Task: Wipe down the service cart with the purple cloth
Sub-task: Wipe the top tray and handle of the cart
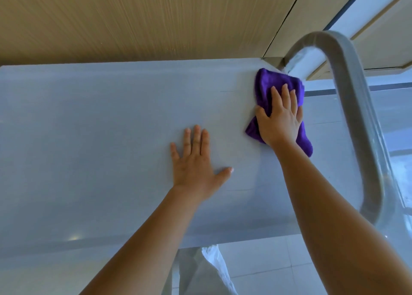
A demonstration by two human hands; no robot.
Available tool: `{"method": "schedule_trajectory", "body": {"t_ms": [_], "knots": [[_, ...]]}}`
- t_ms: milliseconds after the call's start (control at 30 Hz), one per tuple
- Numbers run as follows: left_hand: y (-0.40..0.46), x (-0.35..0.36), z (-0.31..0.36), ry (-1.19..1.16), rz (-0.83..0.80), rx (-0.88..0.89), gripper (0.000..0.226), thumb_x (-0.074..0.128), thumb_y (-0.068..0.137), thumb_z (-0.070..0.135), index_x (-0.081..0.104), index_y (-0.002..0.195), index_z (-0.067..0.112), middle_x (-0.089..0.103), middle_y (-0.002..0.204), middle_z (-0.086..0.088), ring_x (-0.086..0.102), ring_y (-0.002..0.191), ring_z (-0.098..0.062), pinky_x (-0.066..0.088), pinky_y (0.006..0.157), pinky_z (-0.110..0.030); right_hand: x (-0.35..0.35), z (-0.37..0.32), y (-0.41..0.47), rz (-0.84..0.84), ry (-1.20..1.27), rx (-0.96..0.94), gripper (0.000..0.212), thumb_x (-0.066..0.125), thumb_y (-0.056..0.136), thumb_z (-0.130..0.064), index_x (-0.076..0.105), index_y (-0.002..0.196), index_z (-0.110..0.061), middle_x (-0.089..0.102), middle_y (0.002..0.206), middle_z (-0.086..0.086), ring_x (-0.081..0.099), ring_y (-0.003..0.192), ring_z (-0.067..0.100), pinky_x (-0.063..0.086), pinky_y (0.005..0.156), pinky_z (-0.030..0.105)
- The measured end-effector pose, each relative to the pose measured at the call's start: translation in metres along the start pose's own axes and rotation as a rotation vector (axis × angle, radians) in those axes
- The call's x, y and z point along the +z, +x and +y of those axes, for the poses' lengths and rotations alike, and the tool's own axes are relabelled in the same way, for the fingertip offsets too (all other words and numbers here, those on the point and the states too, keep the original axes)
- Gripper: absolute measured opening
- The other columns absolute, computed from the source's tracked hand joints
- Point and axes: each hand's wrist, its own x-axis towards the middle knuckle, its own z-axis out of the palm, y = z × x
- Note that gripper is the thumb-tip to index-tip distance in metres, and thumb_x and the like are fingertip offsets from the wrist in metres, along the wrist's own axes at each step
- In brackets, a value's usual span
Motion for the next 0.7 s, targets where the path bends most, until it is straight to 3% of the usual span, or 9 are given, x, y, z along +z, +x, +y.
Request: {"method": "schedule_trajectory", "body": {"t_ms": [200, 267, 367, 433, 500, 533, 700], "knots": [[0.001, -0.009, 0.010, 0.006, -0.077, -0.050, 0.102, 0.042, 0.083, 0.066, -0.013, 0.147, 0.008, -0.023, 0.154, -0.007, -0.020, 0.142, -0.026, 0.001, 0.111, -0.057, 0.004, 0.022, -0.065, -0.009, 0.048, -0.069, 0.055, 0.048, 0.092, -0.029, 0.031, 0.144, -0.024, 0.014, 0.156, -0.001, 0.003, 0.145, 0.017, -0.005, 0.114, 0.038], [0.001, -0.012, 0.011, 0.014, -0.098, -0.057, 0.102, 0.042, 0.084, 0.066, -0.013, 0.147, 0.007, -0.022, 0.154, -0.008, -0.019, 0.142, -0.027, 0.001, 0.111, -0.056, 0.003, 0.030, -0.090, 0.007, 0.132, -0.089, 0.047, 0.051, 0.091, -0.019, 0.044, 0.137, -0.019, 0.027, 0.152, 0.000, 0.015, 0.143, 0.018, -0.003, 0.115, 0.037], [-0.001, -0.015, 0.017, -0.010, -0.114, -0.087, 0.099, 0.046, 0.085, 0.060, -0.011, 0.147, 0.006, -0.021, 0.154, -0.010, -0.017, 0.142, -0.029, 0.000, 0.112, -0.054, 0.000, 0.038, -0.124, 0.062, 0.228, -0.059, 0.030, 0.049, 0.089, -0.009, 0.060, 0.117, -0.008, 0.055, 0.131, 0.006, 0.043, 0.127, 0.027, 0.015, 0.113, 0.037], [-0.005, -0.018, 0.027, -0.040, -0.119, -0.079, 0.092, 0.047, 0.089, 0.050, -0.010, 0.147, 0.006, -0.020, 0.154, -0.012, -0.017, 0.142, -0.029, 0.000, 0.112, -0.053, -0.016, 0.036, -0.141, 0.094, 0.362, 0.059, 0.020, 0.046, 0.089, -0.005, 0.059, 0.104, -0.009, 0.063, 0.102, 0.003, 0.056, 0.101, 0.025, 0.038, 0.099, 0.028], [-0.010, -0.020, 0.042, -0.070, -0.118, -0.014, 0.085, 0.045, 0.091, 0.043, -0.009, 0.147, 0.008, -0.019, 0.155, -0.012, -0.016, 0.142, -0.029, -0.001, 0.113, -0.051, -0.045, 0.025, -0.153, 0.109, 0.549, 0.209, 0.015, 0.043, 0.088, -0.004, 0.052, 0.092, -0.015, 0.056, 0.078, -0.004, 0.054, 0.073, 0.012, 0.040, 0.067, 0.015], [-0.012, -0.020, 0.050, -0.101, -0.119, 0.025, 0.083, 0.044, 0.092, 0.042, -0.008, 0.148, 0.009, -0.017, 0.155, -0.011, -0.015, 0.143, -0.028, -0.001, 0.113, -0.050, -0.060, 0.019, -0.159, 0.163, 0.619, 0.235, 0.016, 0.040, 0.086, -0.006, 0.049, 0.088, -0.019, 0.053, 0.072, -0.006, 0.050, 0.064, 0.004, 0.037, 0.059, 0.013], [-0.034, -0.013, 0.085, -0.191, -0.103, 0.215, 0.073, 0.043, 0.094, 0.041, 0.006, 0.148, 0.011, 0.000, 0.157, -0.010, -0.004, 0.144, -0.027, 0.007, 0.114, -0.048, -0.132, 0.007, -0.200, 0.536, 0.892, 0.298, 0.020, 0.042, 0.075, -0.015, 0.049, 0.079, -0.033, 0.052, 0.069, -0.020, 0.048, 0.062, -0.004, 0.037, 0.057, 0.007]]}}
